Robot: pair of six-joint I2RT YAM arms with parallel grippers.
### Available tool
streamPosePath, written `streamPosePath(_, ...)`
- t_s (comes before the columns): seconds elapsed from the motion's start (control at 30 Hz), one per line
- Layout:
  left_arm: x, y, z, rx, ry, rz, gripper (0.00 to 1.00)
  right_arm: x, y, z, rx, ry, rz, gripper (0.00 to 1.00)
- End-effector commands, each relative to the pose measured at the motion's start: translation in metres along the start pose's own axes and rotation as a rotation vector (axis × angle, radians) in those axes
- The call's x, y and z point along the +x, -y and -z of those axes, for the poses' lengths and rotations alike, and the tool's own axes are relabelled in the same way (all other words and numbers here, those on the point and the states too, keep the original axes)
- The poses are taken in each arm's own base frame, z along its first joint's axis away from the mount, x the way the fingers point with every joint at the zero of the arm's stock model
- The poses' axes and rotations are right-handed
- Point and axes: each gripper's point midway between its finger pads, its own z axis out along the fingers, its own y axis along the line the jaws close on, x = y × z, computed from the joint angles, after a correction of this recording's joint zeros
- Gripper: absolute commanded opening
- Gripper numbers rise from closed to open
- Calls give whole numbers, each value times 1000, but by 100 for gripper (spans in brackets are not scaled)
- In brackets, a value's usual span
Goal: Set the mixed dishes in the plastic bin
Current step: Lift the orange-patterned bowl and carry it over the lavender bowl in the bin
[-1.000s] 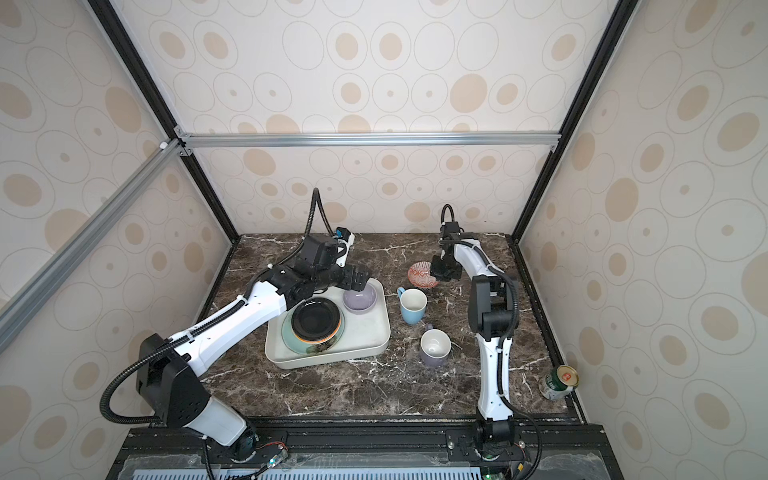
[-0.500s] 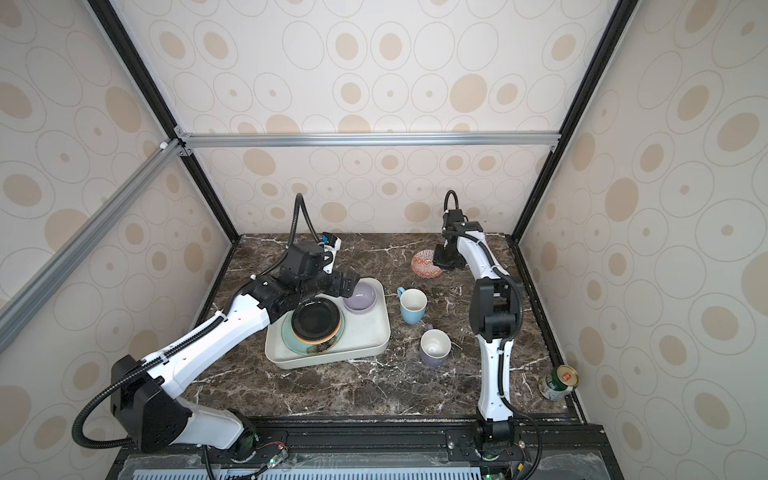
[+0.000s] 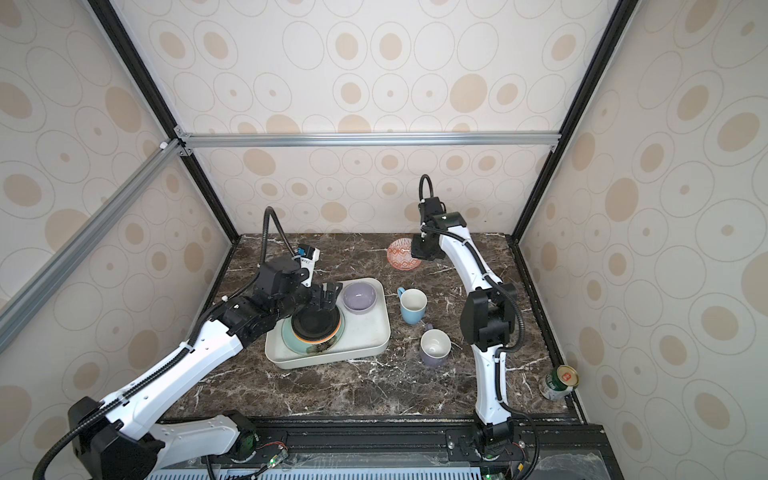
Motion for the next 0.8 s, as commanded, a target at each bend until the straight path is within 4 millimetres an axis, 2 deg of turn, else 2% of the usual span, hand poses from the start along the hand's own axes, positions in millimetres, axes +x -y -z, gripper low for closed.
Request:
streamPosePath(0.0, -2, -10, 19, -26, 39, 16, 99, 9, -50, 26, -60, 22, 79, 3)
streamPosePath(0.07, 2, -16, 27, -37, 48, 22, 99, 22, -74, 21, -82, -2, 120, 3)
streamPosePath(0.17, 8, -22, 41, -51, 62, 30, 99, 39, -99, 14, -93, -32, 169, 3)
streamPosePath(0.3, 15, -28, 54, -62, 72, 37, 99, 61, -120, 3, -99, -72, 204, 3)
streamPosePath(0.47, 21, -31, 63, -62, 71, 38, 99, 85, -131, -15, -96, -119, 225, 3)
streamPosePath(0.77, 28, -32, 66, -61, 57, 37, 99, 102, -130, -42, -86, -174, 221, 3)
